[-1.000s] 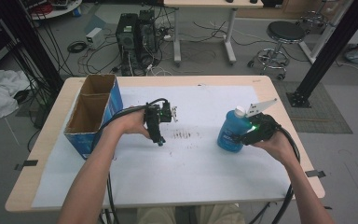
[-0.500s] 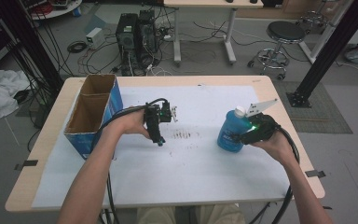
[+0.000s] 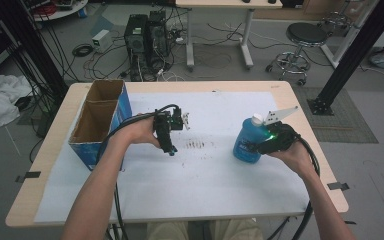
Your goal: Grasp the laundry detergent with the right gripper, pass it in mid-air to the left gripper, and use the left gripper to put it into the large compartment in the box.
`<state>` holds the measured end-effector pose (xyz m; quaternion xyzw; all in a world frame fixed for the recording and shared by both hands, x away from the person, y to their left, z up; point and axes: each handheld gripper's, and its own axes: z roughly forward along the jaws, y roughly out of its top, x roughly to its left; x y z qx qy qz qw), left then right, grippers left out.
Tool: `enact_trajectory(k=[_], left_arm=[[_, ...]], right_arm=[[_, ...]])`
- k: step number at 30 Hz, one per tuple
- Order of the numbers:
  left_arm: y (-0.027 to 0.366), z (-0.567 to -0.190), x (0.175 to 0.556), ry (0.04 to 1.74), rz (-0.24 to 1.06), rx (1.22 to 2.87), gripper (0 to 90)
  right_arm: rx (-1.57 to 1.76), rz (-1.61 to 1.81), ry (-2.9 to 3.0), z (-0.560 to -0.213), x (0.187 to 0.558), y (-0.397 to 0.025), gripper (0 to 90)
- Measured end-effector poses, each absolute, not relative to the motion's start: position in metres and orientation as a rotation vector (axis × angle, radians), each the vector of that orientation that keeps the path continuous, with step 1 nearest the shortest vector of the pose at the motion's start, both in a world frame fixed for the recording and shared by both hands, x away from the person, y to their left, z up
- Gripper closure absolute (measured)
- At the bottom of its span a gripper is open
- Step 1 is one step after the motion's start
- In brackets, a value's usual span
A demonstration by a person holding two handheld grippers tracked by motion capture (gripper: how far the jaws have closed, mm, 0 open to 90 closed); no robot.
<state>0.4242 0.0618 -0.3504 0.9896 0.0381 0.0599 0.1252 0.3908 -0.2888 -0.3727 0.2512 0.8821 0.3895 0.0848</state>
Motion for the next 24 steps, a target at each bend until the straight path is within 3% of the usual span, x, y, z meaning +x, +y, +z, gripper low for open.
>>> enact_trajectory(k=[24], left_arm=[[0.0611,-0.3418,0.4221,0.114,0.194,2.844,16.3]], right_arm=[[0.709,1.207,2.609,-0.3743,0.3901,-0.2915,46.2]])
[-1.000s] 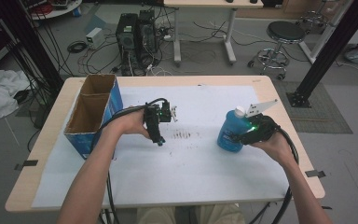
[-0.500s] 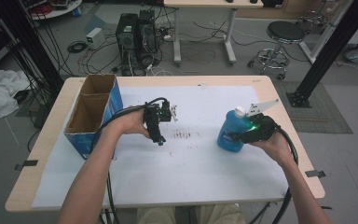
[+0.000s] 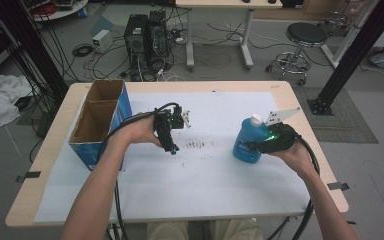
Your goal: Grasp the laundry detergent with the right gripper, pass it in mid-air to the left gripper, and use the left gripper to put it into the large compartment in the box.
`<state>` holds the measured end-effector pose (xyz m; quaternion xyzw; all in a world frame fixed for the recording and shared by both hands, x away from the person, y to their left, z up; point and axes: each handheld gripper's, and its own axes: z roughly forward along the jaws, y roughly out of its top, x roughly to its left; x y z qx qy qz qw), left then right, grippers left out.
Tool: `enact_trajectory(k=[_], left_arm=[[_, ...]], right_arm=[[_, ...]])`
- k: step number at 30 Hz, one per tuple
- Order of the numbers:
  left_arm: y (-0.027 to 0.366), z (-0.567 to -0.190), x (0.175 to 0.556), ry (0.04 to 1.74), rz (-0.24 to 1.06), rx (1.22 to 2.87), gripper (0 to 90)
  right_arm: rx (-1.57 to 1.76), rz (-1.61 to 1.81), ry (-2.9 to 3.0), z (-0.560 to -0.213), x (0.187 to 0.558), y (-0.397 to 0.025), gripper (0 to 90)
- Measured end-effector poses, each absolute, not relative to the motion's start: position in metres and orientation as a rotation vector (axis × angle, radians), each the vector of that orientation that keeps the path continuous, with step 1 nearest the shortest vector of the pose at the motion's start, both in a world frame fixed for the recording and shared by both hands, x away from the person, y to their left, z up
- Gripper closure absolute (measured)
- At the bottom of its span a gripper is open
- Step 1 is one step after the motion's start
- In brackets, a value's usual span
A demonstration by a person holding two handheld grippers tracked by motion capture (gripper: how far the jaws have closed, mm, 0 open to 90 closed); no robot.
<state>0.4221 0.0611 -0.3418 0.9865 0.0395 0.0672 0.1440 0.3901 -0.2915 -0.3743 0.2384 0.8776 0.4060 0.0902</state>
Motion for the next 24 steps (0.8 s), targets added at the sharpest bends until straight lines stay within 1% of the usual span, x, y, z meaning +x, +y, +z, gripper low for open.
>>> enact_trajectory(k=[3,7,9,10,16,20,24], left_arm=[[0.062,-0.332,0.419,0.124,0.206,2.820,16.3],[0.059,-0.307,0.415,0.127,0.219,2.774,16.3],[0.055,-0.294,0.413,0.122,0.223,2.759,16.4],[0.053,-0.286,0.411,0.119,0.227,2.752,16.4],[0.038,-0.245,0.402,0.073,0.186,2.703,16.4],[0.031,-0.232,0.398,0.041,0.163,2.683,16.4],[0.024,-0.231,0.396,0.029,0.140,2.683,16.4]], right_arm=[[0.690,1.195,2.615,-0.373,0.390,-0.289,46.3],[0.620,1.226,2.638,-0.361,0.392,-0.279,46.4],[0.519,1.246,2.667,-0.347,0.392,-0.266,46.3],[0.519,1.246,2.667,-0.347,0.392,-0.266,46.3],[0.301,1.254,2.749,-0.322,0.393,-0.229,46.2],[0.197,1.263,2.804,-0.316,0.396,-0.205,46.1],[0.142,1.257,2.828,-0.318,0.397,-0.186,46.0]])
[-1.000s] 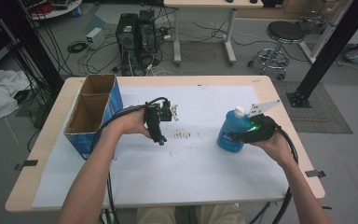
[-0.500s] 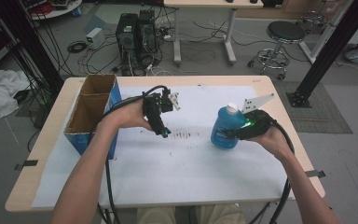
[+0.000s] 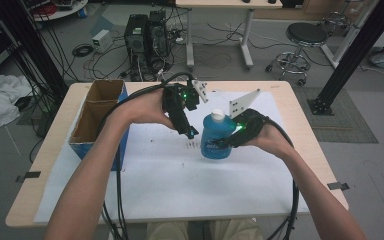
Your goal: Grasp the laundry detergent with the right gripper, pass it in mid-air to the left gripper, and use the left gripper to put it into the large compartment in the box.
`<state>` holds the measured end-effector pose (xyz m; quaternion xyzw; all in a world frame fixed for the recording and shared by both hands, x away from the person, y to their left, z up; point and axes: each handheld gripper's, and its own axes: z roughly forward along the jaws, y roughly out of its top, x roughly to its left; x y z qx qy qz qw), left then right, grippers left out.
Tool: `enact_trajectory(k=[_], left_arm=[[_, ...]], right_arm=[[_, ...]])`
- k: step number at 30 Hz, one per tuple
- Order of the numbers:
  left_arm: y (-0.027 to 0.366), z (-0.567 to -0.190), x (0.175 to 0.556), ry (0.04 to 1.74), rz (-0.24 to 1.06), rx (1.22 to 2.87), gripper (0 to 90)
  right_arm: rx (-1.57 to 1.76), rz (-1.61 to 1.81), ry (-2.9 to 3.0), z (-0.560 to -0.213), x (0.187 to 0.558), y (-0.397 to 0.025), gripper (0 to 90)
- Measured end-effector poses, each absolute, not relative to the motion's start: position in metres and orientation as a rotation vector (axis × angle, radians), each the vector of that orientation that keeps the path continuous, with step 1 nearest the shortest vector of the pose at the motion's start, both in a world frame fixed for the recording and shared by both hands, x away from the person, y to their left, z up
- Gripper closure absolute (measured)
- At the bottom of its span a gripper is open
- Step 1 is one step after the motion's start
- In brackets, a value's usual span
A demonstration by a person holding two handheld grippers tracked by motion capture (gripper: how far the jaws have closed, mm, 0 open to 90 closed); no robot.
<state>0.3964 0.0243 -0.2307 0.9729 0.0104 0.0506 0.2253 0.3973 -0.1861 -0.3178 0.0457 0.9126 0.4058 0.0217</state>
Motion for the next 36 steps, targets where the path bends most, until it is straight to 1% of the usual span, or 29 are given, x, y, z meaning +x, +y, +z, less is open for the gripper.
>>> enact_trajectory(k=[4,9,19,36], left_arm=[[0.017,-0.236,0.396,0.019,0.126,2.719,16.4],[0.009,-0.238,0.397,0.017,0.097,2.706,16.3],[-0.002,-0.246,0.398,-0.001,0.066,2.723,16.7],[-0.008,-0.249,0.398,-0.019,0.065,2.728,24.7]], right_arm=[[0.109,1.253,2.845,-0.321,0.398,-0.173,46.0],[0.094,1.288,2.848,-0.325,0.399,-0.165,45.8],[0.109,1.291,2.851,-0.327,0.400,-0.163,45.7],[0.125,1.279,2.859,-0.332,0.399,-0.162,45.7]])
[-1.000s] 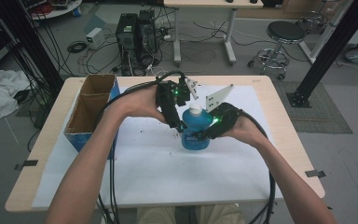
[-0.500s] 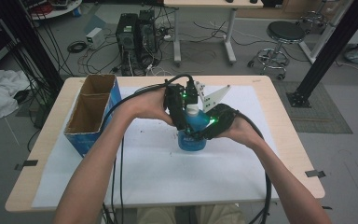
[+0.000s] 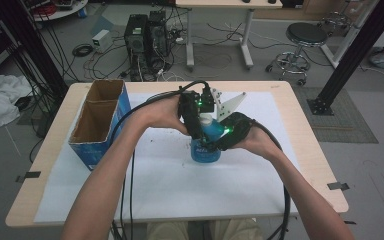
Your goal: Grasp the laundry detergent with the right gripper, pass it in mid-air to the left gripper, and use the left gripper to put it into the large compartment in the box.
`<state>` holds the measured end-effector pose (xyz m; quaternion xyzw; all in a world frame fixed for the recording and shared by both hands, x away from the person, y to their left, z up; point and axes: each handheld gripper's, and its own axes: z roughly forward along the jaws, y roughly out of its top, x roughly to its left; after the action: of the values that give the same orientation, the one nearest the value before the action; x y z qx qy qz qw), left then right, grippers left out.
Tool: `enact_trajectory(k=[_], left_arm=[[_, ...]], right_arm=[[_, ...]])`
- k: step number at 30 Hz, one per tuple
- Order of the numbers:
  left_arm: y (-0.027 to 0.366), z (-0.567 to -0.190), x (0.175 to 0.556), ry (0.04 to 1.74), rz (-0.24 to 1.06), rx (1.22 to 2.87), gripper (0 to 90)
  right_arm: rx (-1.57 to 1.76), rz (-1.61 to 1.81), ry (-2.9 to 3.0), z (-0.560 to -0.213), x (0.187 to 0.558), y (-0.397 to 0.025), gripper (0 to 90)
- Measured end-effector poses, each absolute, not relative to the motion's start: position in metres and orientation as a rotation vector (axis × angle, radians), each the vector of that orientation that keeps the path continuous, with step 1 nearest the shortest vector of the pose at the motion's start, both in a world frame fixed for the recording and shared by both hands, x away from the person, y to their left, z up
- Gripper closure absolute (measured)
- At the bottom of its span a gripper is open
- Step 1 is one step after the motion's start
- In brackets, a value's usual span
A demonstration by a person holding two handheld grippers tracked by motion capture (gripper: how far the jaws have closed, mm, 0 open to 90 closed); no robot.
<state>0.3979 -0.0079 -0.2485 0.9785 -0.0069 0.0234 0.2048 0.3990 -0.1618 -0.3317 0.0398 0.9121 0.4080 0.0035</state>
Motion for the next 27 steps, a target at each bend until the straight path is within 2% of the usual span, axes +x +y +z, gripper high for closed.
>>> enact_trajectory(k=[27], left_arm=[[-0.0138,-0.2545,0.3971,-0.026,0.071,2.737,32.7]], right_arm=[[0.156,1.293,2.865,-0.3371,0.3992,-0.1645,45.5]])
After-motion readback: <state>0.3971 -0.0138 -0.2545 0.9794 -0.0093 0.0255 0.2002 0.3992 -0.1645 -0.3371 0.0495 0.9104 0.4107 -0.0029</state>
